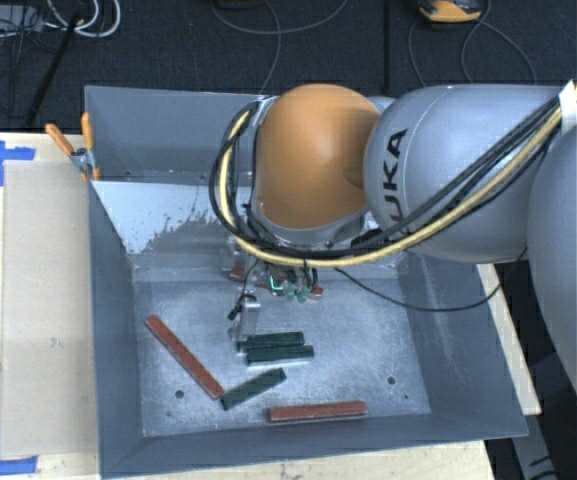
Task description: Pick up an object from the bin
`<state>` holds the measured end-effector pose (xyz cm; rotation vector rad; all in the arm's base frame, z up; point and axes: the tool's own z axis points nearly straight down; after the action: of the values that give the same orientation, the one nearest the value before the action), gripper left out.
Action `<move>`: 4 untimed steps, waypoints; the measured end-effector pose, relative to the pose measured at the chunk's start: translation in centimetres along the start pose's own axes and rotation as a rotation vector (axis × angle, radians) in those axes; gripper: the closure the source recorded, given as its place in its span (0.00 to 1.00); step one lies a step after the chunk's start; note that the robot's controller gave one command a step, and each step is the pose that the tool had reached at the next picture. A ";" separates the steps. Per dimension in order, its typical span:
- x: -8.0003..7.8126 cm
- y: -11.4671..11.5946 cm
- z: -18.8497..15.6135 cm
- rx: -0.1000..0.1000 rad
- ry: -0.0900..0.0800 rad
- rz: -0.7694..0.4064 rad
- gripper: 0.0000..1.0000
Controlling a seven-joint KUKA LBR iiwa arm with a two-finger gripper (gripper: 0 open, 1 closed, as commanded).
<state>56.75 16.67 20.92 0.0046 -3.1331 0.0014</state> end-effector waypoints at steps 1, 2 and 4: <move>2.2 -8.8 14.2 0.000 -0.002 -0.348 0.00; 2.7 -8.5 10.9 -0.001 -0.010 -0.230 0.00; 2.7 -9.1 14.0 -0.001 -0.001 -0.013 0.00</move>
Offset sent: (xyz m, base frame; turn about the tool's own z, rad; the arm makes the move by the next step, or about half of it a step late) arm -0.0212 -0.0878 -0.1392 -0.3496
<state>54.00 7.55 6.93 0.0254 -3.1344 -0.0003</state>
